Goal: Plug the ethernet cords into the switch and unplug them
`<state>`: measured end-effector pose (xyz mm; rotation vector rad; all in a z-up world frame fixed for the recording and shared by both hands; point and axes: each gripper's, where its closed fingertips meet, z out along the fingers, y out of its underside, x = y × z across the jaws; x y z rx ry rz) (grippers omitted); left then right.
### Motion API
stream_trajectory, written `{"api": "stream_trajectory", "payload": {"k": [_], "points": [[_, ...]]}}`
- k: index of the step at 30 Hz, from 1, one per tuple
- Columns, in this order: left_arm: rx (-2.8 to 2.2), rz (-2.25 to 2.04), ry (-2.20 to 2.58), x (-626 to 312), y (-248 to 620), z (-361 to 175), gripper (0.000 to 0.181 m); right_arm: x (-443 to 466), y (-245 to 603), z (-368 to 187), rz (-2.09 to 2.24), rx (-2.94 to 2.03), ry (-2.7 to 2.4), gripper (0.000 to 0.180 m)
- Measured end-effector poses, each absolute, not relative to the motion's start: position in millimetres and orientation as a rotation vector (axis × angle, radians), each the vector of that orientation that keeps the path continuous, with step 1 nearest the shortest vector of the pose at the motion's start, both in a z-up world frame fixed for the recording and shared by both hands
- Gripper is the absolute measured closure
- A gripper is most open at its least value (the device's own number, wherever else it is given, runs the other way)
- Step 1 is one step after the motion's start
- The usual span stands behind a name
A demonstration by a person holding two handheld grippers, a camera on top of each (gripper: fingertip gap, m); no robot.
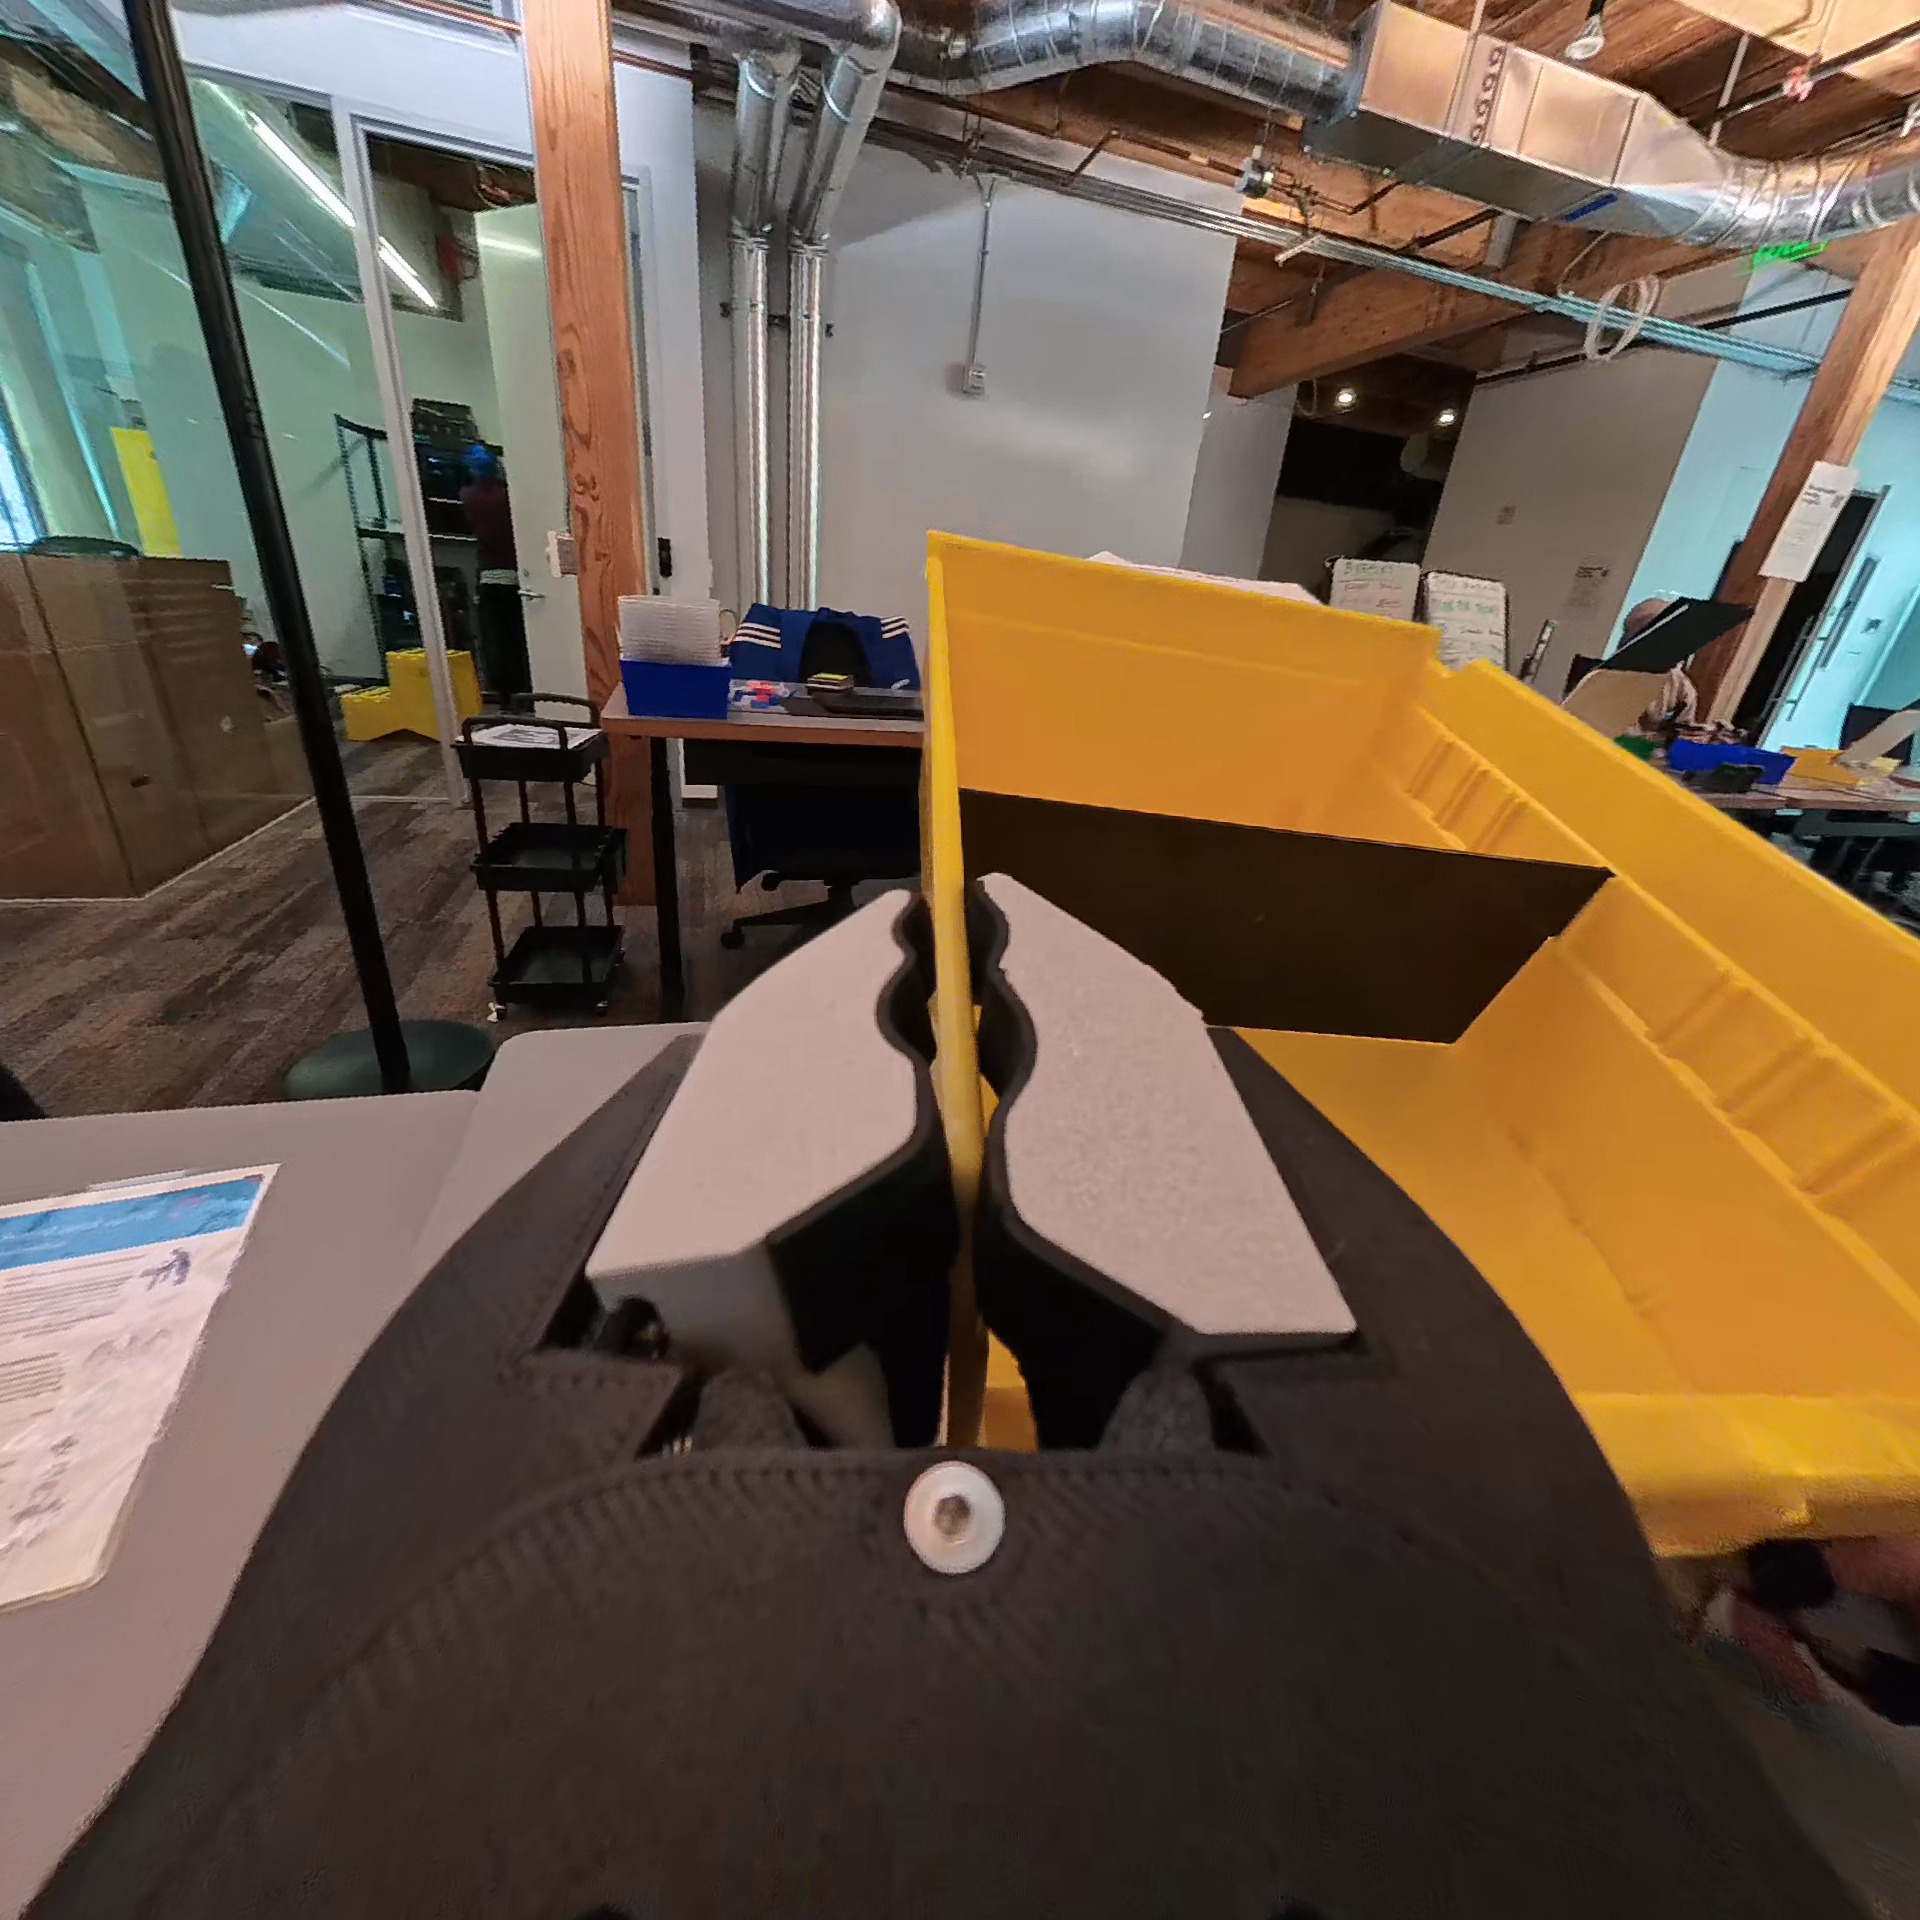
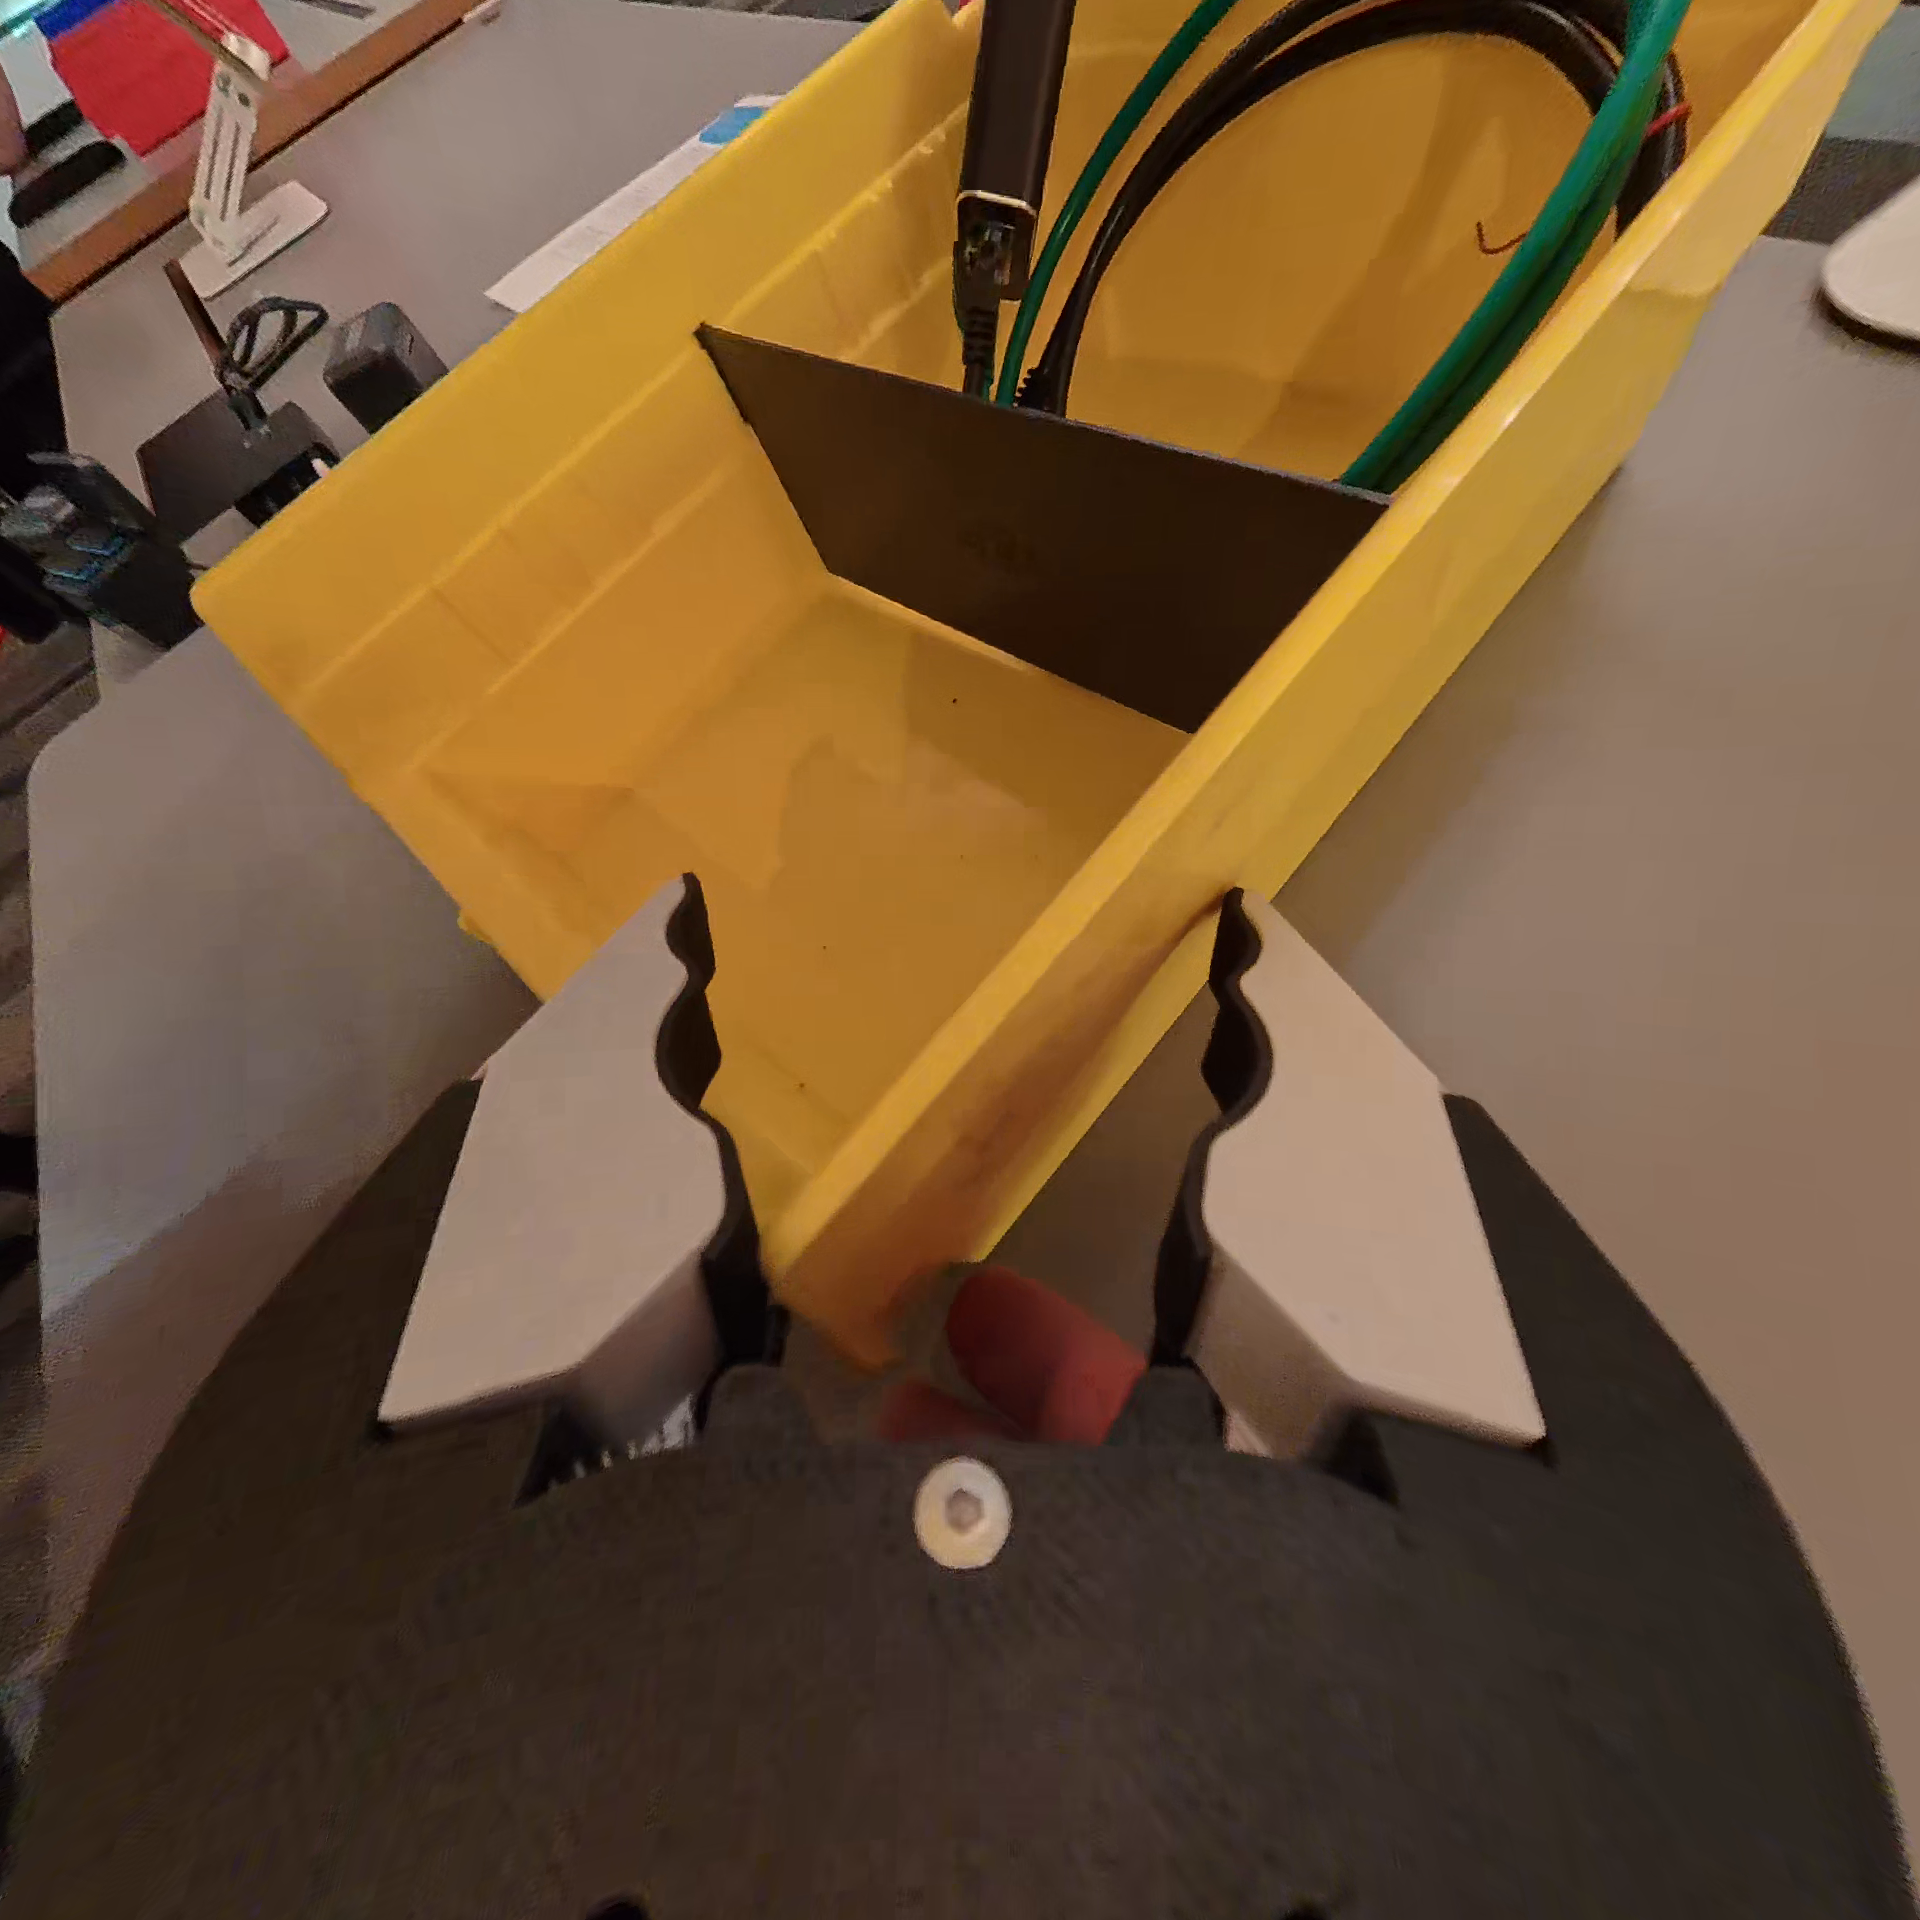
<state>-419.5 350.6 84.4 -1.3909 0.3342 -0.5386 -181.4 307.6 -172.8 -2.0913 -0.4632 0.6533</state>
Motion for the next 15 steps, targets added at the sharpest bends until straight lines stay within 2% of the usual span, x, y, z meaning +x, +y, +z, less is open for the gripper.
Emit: {"api": "stream_trajectory", "payload": {"k": [5, 7, 10, 15], "points": [[-1.393, -0.568, 0.363, -403.7, 352.1, 83.1, 0.178, -218.8, 338.1, -172.0, 0.688, -2.072, -0.450, 0.086], [-1.395, -0.574, 0.375, -398.0, 352.7, 82.5, 0.178, -237.4, 340.9, -173.1, 0.735, -2.077, -0.486, 0.075], [-1.397, -0.588, 0.389, -389.0, 352.9, 82.4, 0.178, -255.7, 338.0, -168.2, 0.827, -2.060, -0.523, 0.069], [-1.396, -0.619, 0.417, -367.2, 351.3, 83.7, 0.178, -215.4, 326.6, -155.1, 0.815, -2.041, -0.509, 0.061]]}}
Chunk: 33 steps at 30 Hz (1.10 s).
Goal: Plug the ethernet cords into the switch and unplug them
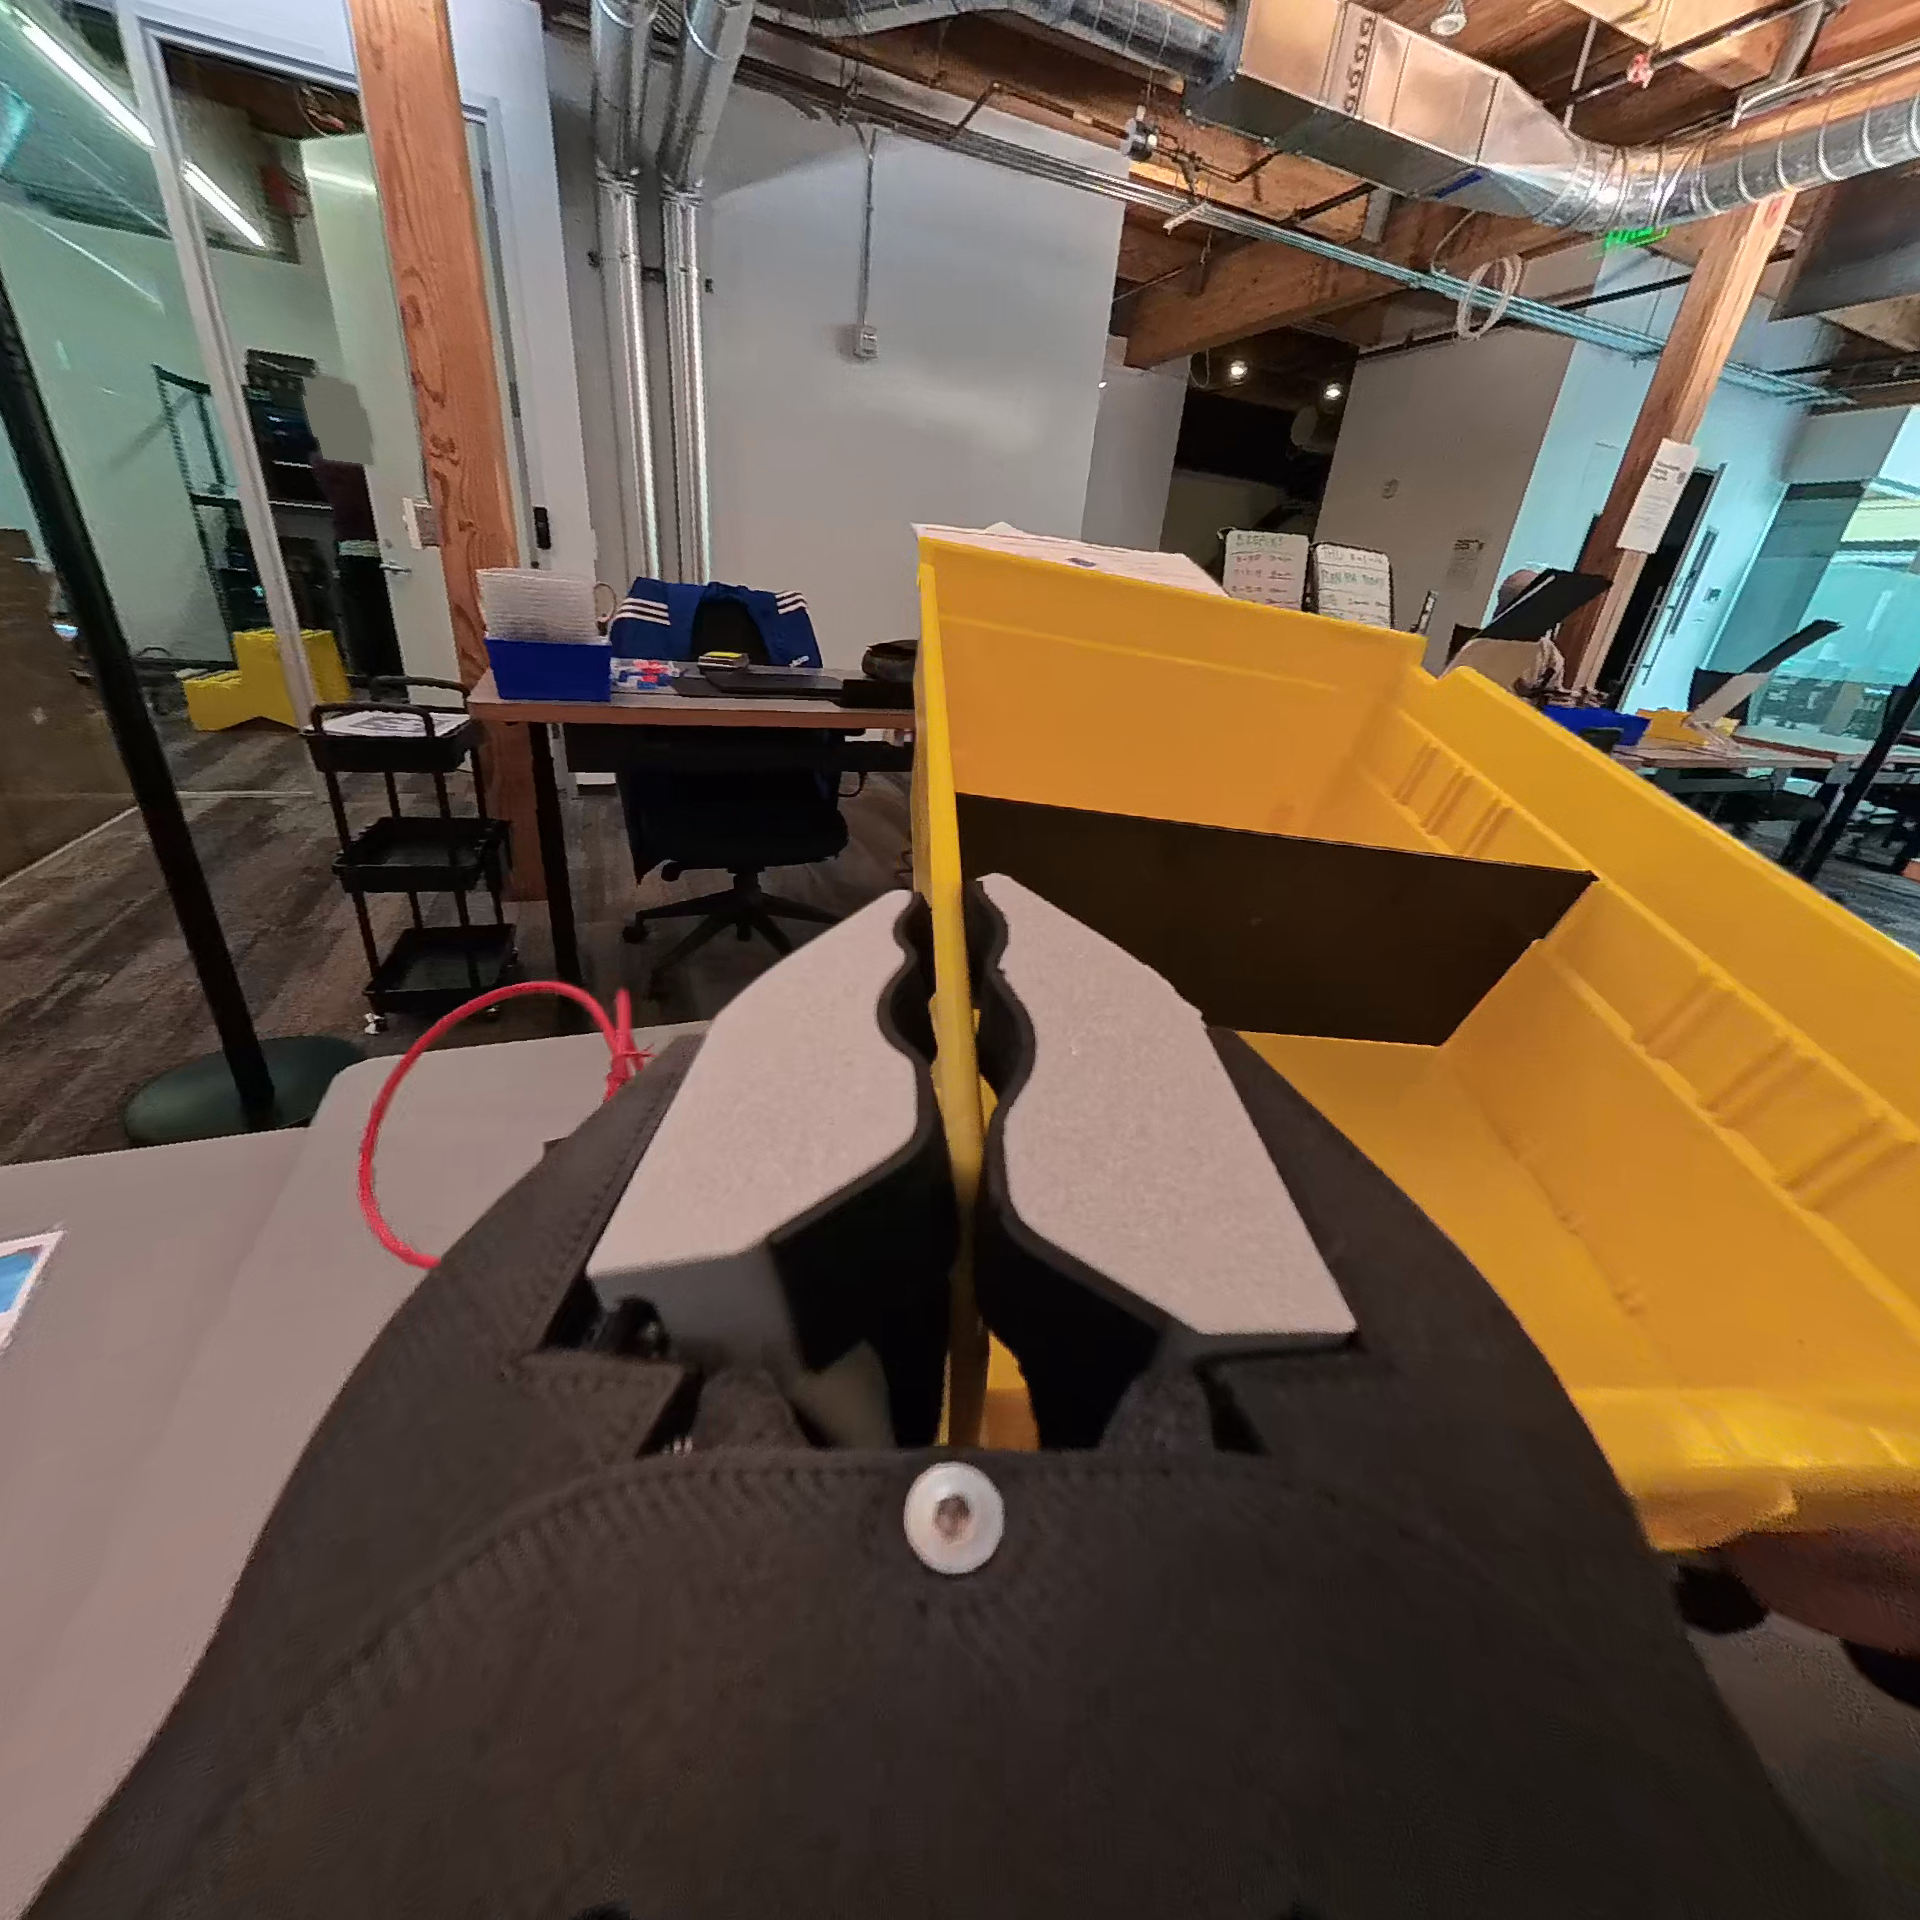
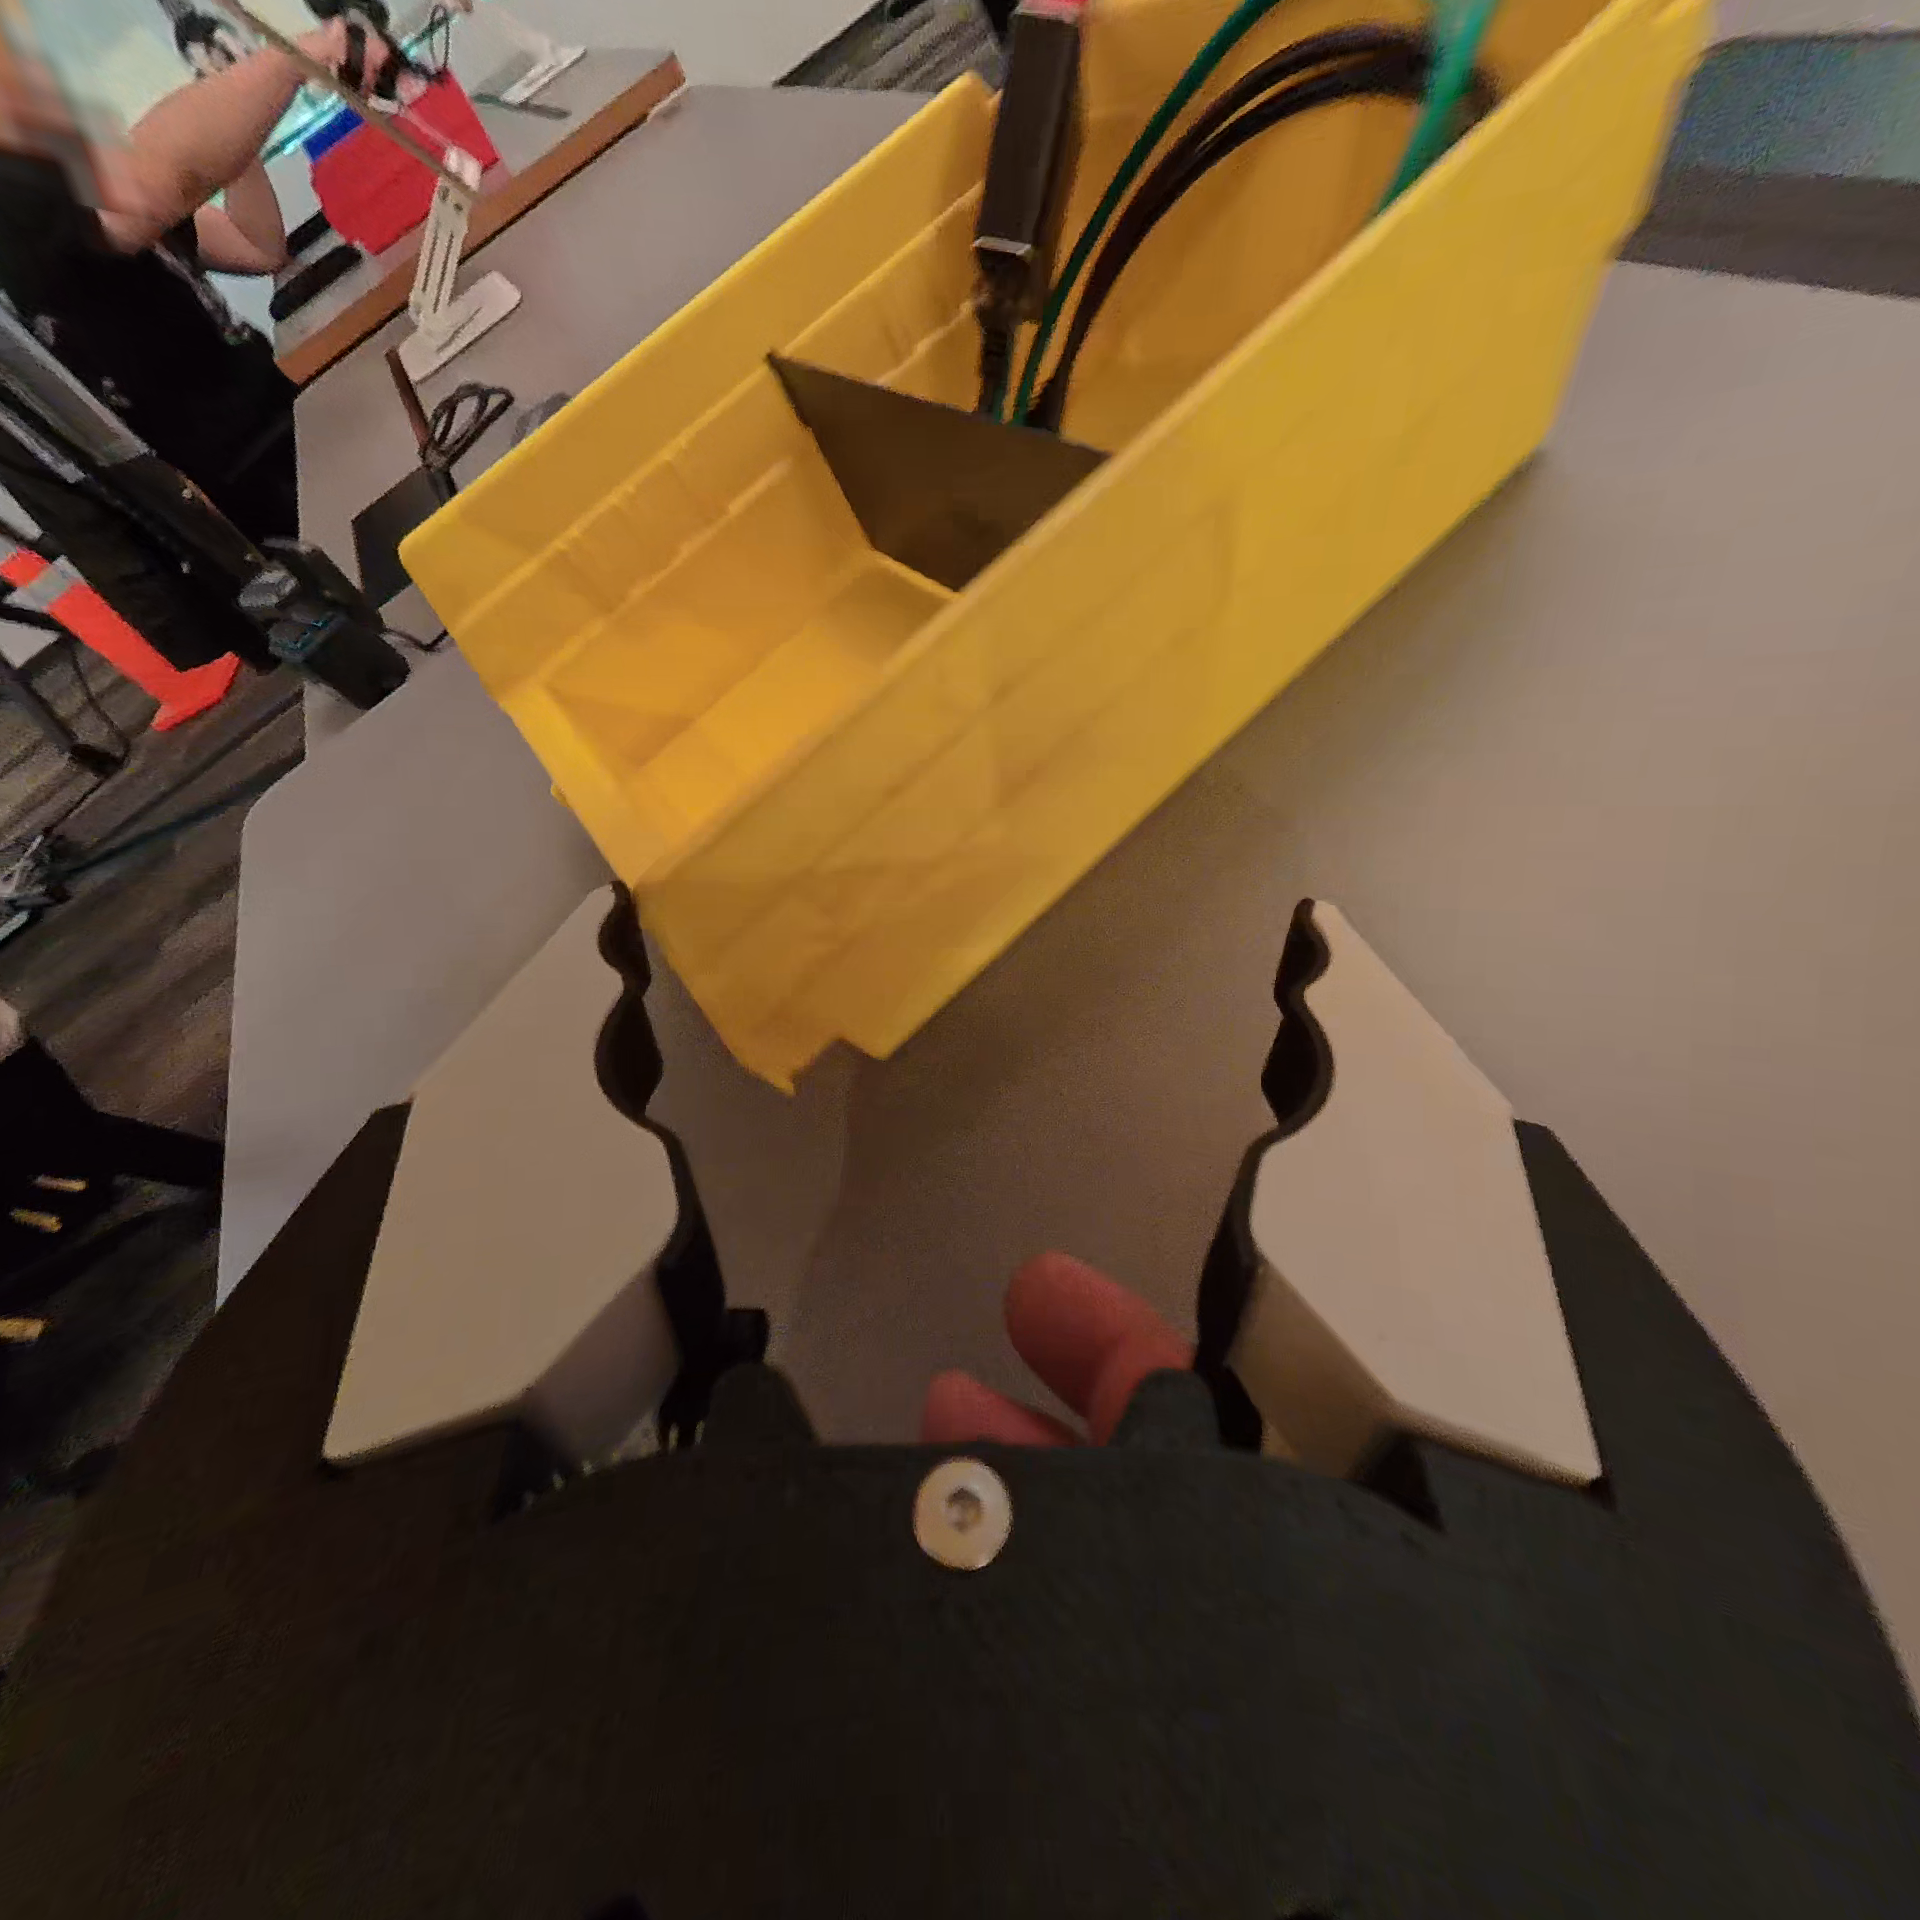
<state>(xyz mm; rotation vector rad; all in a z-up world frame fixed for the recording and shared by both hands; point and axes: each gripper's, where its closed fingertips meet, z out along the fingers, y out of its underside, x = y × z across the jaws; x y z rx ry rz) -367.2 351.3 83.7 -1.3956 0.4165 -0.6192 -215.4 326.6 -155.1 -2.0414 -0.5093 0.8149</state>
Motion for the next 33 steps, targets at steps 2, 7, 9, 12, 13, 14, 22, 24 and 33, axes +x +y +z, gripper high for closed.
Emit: {"api": "stream_trajectory", "payload": {"k": [2, 7, 9, 12, 13, 14, 22, 24, 33], "points": [[-1.394, -0.634, 0.432, -352.5, 350.3, 83.6, 0.178, -177.8, 320.5, -145.0, 0.783, -2.025, -0.462, 0.065], [-1.418, -0.700, 0.488, -292.7, 347.7, 74.3, 0.179, -72.2, 294.5, -119.7, 0.735, -1.979, -0.286, 0.069], [-1.436, -0.726, 0.506, -262.6, 345.3, 65.7, 0.178, -25.6, 280.9, -105.7, 0.707, -1.924, -0.181, 0.070], [-1.473, -0.780, 0.548, -211.0, 339.7, 47.8, 0.178, 42.3, 255.8, -77.2, 0.684, -1.786, -0.026, 0.073], [-1.487, -0.801, 0.566, -192.7, 337.1, 41.1, 0.179, 63.4, 246.0, -67.7, 0.663, -1.739, 0.016, 0.073], [-1.502, -0.816, 0.587, -174.5, 334.5, 34.0, 0.179, 82.5, 235.8, -59.6, 0.639, -1.702, 0.046, 0.072], [-1.624, -0.964, 0.703, -31.2, 304.4, -35.1, 0.179, 146.7, 174.0, -15.3, 0.660, -1.470, 0.154, 0.068], [-1.640, -0.979, 0.750, 0.4, 294.4, -50.0, 0.179, 152.1, 171.2, -18.6, 0.641, -1.485, 0.148, 0.065], [-1.735, -1.004, 0.717, 85.6, 281.3, -96.2, 0.179, 217.6, 181.4, -37.9, 0.593, -1.585, 0.160, 0.050]]}}
